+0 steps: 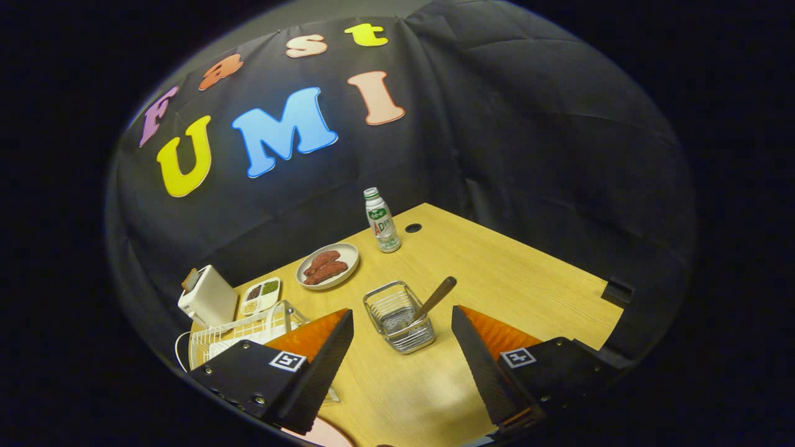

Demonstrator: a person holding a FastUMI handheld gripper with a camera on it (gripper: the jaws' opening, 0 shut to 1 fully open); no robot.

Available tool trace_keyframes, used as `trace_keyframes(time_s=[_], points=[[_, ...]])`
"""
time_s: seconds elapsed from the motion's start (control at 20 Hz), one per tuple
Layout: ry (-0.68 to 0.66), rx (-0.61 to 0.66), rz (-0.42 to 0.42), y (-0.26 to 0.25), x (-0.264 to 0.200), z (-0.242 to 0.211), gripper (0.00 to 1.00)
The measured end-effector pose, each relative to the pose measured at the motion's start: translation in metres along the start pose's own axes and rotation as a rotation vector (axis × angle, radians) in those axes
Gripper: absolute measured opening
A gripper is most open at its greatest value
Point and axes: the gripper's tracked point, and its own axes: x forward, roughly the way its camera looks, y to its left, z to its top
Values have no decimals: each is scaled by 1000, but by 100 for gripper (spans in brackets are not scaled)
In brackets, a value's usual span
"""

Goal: Take the plate from the dish rack, then take the spoon from the basket and place it into the plate.

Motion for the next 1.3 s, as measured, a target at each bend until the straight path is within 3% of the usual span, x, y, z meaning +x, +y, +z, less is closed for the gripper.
trace_keyframes(time_s=[0.4, 0.9, 1.0, 1.25, 1.3], points=[[2, 34, -57, -24, 52, 0, 98], [9, 20, -59, -27, 89, -16, 95], [10, 20, -49, -26, 96, -18, 82], [9, 21, -47, -26, 113, -20, 69], [17, 18, -53, -27, 115, -22, 61]])
